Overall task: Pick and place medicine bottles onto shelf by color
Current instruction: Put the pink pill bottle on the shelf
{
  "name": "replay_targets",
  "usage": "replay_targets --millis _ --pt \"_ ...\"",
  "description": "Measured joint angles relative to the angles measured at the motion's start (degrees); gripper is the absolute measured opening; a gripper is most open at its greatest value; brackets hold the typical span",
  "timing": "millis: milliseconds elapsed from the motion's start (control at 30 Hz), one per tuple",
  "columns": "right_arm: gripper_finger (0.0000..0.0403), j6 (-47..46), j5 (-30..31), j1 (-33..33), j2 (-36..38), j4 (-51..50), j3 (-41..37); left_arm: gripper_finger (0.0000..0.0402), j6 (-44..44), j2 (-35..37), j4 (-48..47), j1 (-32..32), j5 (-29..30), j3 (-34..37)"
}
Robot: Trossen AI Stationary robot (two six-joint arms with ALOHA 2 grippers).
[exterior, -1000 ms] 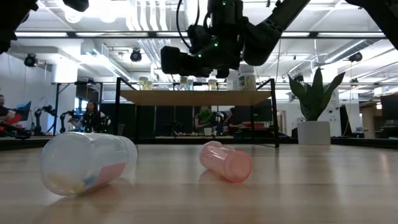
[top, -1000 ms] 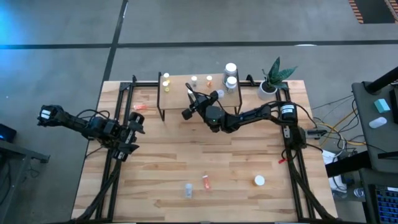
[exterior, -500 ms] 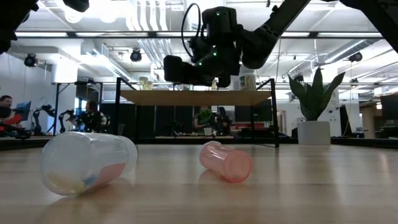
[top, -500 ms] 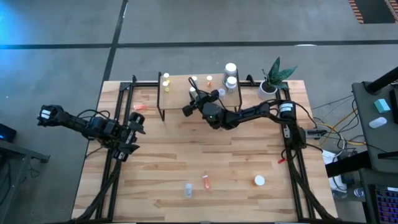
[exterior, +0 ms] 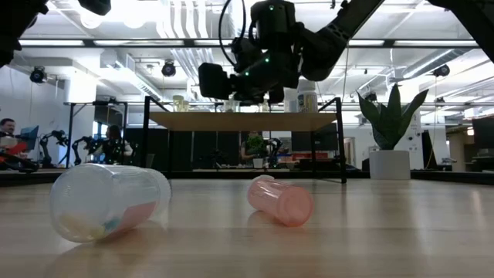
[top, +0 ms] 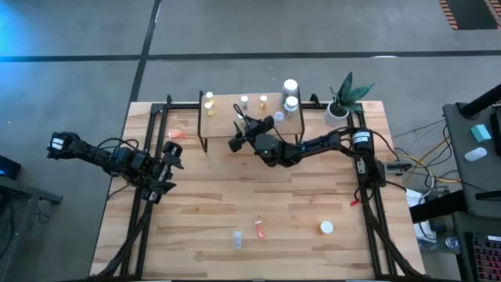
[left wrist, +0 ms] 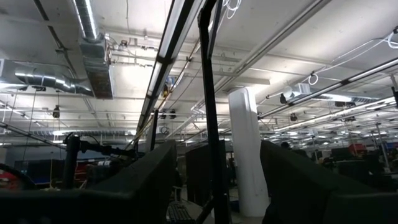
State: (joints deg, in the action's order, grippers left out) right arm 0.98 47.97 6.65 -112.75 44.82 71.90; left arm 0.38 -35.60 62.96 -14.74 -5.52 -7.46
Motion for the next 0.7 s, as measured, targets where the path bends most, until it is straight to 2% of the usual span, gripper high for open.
replay_targets --millis 333,700 --pt "0.0245 0.2 0.1 -1.0 0.2 -0.6 0.0 0.0217 0.0 0.0 0.0 0.0 0.0 0.0" --pt "0.0299 -1.0 2.0 -2.2 4.7 -8.2 0.0 0.0217 0.0 -0.3 0.0 0.0 0.0 0.0"
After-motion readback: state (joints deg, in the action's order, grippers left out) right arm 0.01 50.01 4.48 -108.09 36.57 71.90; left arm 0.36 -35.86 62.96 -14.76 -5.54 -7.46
